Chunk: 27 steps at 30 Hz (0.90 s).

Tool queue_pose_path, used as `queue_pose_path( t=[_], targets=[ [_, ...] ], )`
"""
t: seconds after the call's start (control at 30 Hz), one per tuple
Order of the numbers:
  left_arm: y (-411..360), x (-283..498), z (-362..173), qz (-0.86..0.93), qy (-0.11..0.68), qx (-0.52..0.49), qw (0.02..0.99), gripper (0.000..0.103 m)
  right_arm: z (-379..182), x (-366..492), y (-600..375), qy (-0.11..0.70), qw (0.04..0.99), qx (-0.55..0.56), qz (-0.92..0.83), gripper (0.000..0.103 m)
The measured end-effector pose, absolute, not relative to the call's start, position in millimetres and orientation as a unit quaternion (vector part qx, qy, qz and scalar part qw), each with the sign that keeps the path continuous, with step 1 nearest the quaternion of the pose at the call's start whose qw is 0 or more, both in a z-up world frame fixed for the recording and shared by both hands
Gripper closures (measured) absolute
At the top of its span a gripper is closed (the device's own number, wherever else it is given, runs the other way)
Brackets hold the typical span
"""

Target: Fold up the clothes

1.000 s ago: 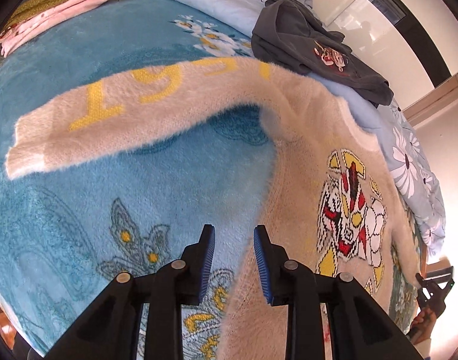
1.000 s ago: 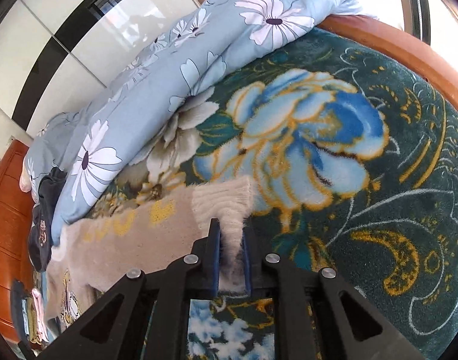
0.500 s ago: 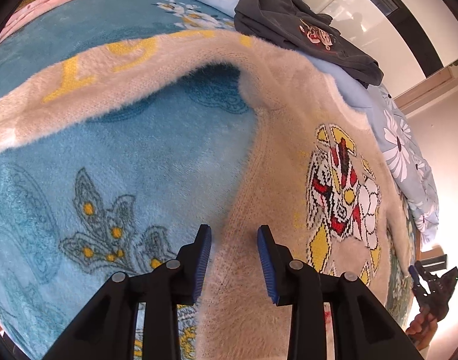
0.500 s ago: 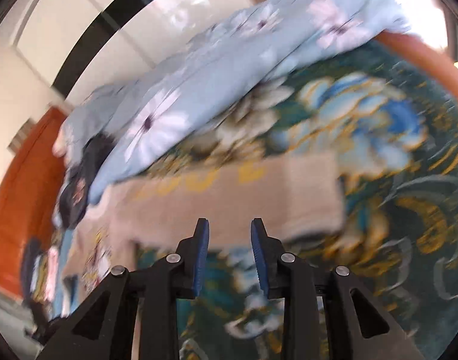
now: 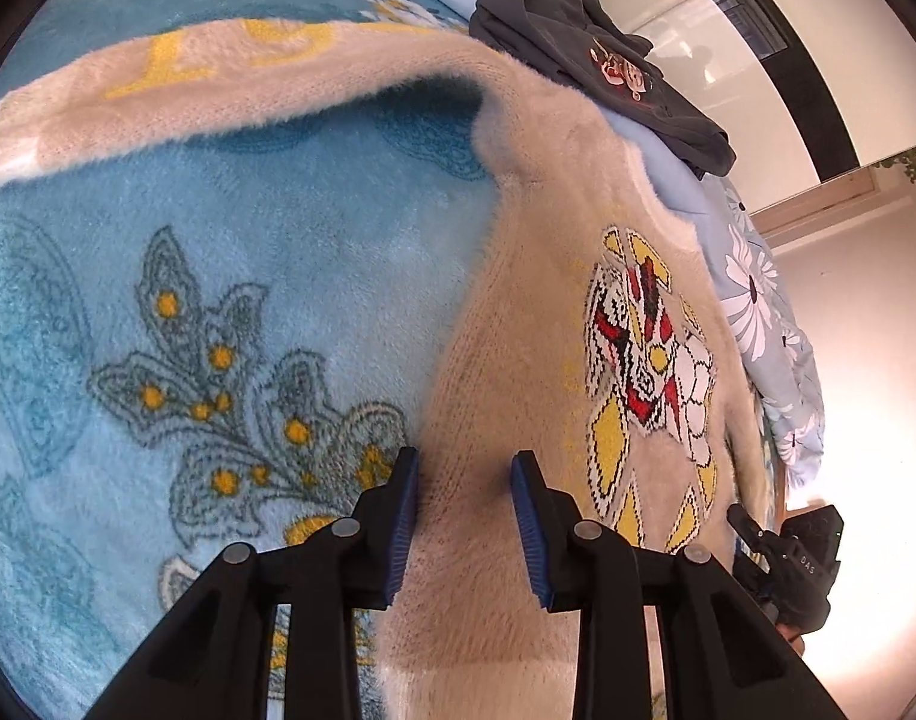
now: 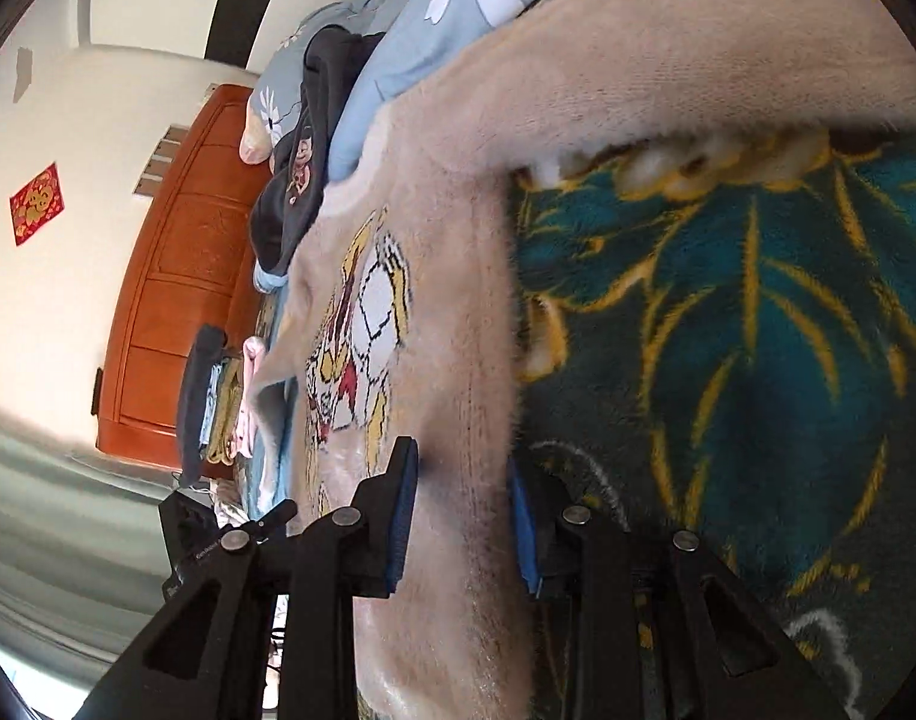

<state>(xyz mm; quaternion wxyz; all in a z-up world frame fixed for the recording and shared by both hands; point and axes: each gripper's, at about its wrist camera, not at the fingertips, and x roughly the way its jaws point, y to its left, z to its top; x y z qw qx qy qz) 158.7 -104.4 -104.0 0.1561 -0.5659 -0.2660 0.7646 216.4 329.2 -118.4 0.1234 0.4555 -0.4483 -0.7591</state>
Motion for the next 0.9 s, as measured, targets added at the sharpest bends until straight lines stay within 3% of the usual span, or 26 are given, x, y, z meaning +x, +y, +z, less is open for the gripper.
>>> queue_pose_path(
  t=[0.1,0.17,0.23,0.3,0.4,0.63,0.9],
  targets=[
    [-98.3,164.2,-100.6,0.772,-0.245,-0.566,0.152,0.081,-116.7,218.6,321.6,-0.447,0.131,0.455,-0.759,0.070],
    [-93.6,168.3,-94.9,0.782,-0.230,-0.560,0.148,0.089,-116.2,220.0,320.1,-0.445,0.129,0.458,-0.758,0.076],
    [-90.2,172.6,-88.9,0.787,-0.218,-0.558,0.146,0.091,-115.9,221.4,320.1,-0.442,0.123,0.462,-0.758,0.089],
    [-86.1,175.1,-84.4,0.790,-0.203,-0.561,0.144,0.091,-116.8,223.2,320.4,-0.447,0.121,0.469,-0.752,0.091],
    [-83.4,186.3,-83.4,0.785,-0.179,-0.576,0.144,0.091,-110.4,227.4,316.0,-0.426,0.128,0.485,-0.753,0.092],
    [-97.6,194.6,-89.7,0.769,-0.213,-0.583,0.152,0.091,-107.7,249.8,312.0,-0.401,0.144,0.509,-0.748,0.091],
    [-116.7,202.5,-93.3,0.759,-0.253,-0.581,0.148,0.075,-94.1,254.2,352.9,-0.432,0.071,0.457,-0.774,0.087]
  ],
)
